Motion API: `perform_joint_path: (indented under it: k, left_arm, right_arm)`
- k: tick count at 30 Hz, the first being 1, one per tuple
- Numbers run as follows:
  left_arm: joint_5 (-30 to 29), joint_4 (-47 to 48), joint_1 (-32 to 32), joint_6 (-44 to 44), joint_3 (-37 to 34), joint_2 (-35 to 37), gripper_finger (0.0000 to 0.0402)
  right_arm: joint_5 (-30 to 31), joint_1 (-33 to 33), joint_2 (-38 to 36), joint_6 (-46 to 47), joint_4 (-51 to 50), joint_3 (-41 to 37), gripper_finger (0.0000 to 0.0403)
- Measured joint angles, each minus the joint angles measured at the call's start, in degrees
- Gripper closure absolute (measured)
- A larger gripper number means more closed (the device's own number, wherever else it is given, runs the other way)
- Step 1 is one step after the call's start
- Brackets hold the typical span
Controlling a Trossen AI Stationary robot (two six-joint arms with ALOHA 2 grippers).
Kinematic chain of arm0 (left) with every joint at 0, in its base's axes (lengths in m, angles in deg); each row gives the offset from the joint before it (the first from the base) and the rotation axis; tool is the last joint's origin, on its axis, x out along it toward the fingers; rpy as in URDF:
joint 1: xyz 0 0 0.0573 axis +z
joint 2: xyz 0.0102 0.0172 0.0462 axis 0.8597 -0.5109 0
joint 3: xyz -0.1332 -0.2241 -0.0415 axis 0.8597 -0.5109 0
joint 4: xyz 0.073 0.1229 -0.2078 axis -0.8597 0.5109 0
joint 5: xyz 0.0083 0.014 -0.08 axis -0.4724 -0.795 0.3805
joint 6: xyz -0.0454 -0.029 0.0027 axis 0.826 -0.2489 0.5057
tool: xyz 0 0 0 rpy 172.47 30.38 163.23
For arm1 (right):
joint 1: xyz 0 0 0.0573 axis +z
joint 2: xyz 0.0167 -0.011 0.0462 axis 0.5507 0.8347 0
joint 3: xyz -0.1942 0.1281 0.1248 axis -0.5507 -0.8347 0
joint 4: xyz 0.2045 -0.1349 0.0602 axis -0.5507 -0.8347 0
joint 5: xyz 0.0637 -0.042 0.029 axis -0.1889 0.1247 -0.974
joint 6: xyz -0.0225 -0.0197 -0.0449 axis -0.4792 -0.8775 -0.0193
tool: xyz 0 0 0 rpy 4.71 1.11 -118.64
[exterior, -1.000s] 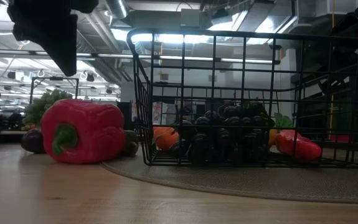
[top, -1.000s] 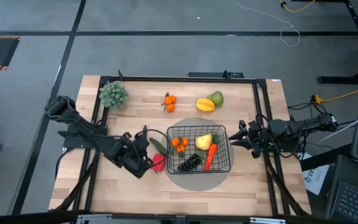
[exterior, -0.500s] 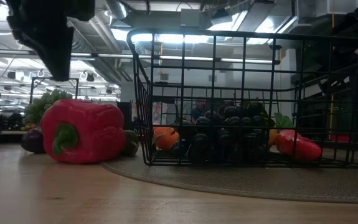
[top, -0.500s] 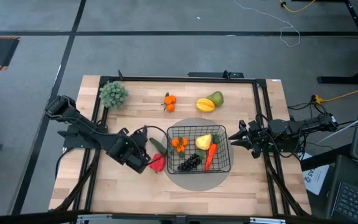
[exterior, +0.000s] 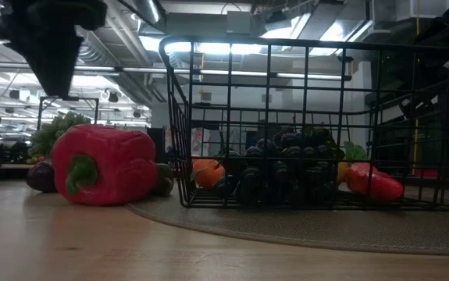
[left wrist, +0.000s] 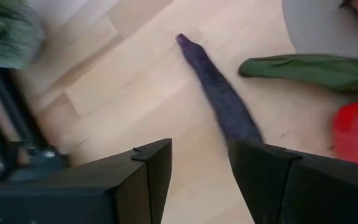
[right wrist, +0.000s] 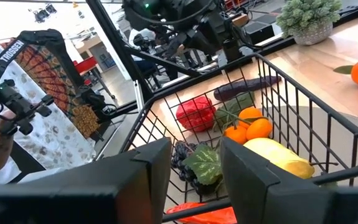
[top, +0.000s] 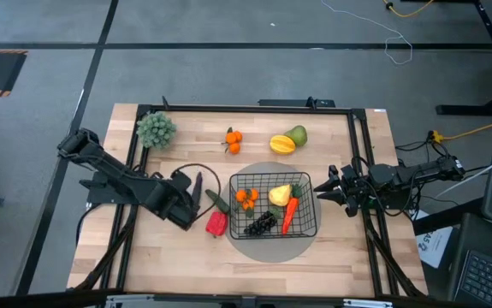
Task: Build produce basket
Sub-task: Put the violet eggplant into the black wire basket
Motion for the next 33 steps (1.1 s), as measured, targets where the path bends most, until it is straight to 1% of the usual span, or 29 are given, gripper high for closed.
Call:
perform_joint_path:
  k: [2,7,10,15,19,21,24,26,29,33]
  left_arm:
    - [1.32,-1.23,1.68,-0.72,0.0,0.0,0.0254]
    - [1.73,-6.77,5.75,-7.83,-0.02,-0.02,0.0254]
    - [2.14,-5.96,8.55,-11.17,0.0,-0.02,0.0254]
    - [10.22,-4.73,15.16,-16.71,-0.02,-0.02,0.0254]
    - [15.33,-4.85,21.82,-26.33,-0.02,-0.36,0.0254]
    - [17.57,-4.89,25.17,-29.94,-0.02,-0.61,0.0254]
    - [19.67,-4.88,28.61,-31.96,-0.02,-0.5,0.0254]
    - [20.16,-4.9,29.88,-31.96,-0.02,-0.5,0.0255]
    - [20.39,-4.9,30.1,-32.0,-0.02,-0.5,0.0256]
    - [24.43,-4.65,28.16,-30.33,-0.44,-0.5,0.0255]
  right_arm:
    - [0.07,-0.01,0.0,0.0,0.02,0.0,0.0272]
    - [0.01,0.0,0.0,-0.02,0.02,0.0,0.0272]
    - [-0.02,-0.01,0.0,0.0,0.02,0.0,0.0272]
    - [-0.04,-0.02,0.0,0.0,0.02,0.0,0.0272]
    - [-0.06,-0.01,0.01,-0.2,0.0,0.0,0.0272]
    - [-0.08,-0.02,0.0,-0.07,0.01,0.0,0.0272]
    - [-0.25,-0.01,0.0,-0.02,0.0,0.0,0.0272]
    - [-0.28,-0.02,0.02,-0.02,0.0,0.0,0.0272]
    - [-0.27,-0.02,0.02,-0.02,-0.02,0.0,0.0272]
    - [-0.28,-0.01,0.01,-0.02,-0.02,0.0,0.0272]
